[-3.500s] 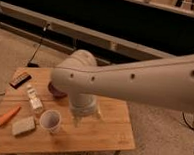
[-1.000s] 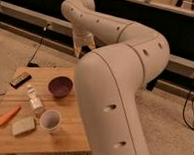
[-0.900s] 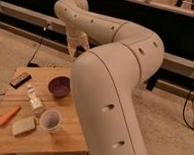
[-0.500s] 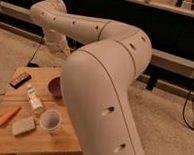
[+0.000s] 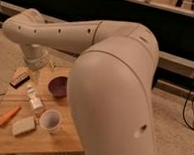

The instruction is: Move the arm in a circular motion

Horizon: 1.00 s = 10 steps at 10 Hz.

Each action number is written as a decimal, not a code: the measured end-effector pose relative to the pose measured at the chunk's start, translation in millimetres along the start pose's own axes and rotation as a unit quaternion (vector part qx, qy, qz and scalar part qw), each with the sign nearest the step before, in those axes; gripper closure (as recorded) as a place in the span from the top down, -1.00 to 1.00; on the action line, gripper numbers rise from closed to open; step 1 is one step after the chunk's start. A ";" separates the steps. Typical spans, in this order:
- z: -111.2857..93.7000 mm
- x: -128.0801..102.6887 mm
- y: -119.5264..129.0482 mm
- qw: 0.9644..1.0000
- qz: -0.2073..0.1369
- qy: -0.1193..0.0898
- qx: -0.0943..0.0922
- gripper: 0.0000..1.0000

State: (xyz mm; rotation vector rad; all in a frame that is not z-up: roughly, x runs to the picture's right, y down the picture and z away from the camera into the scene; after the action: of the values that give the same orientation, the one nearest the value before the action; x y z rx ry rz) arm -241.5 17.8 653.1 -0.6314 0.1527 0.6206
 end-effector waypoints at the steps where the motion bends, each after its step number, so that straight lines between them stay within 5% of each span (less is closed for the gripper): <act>1: 0.4 21.8 17.9 1.000 -0.007 0.010 -0.011 0.30; 3: 0.6 69.3 43.0 0.999 0.002 0.029 -0.034 0.30; 7: -9.7 175.0 51.3 0.992 0.106 0.041 -0.058 0.30; 8: -15.0 198.0 45.8 0.988 0.136 0.039 -0.053 0.30; 10: -27.2 251.6 18.8 0.974 0.223 0.028 -0.025 0.30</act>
State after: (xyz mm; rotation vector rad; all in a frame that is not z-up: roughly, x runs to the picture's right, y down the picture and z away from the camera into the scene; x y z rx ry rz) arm -47.5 138.2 542.2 -0.6695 0.3385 1.0424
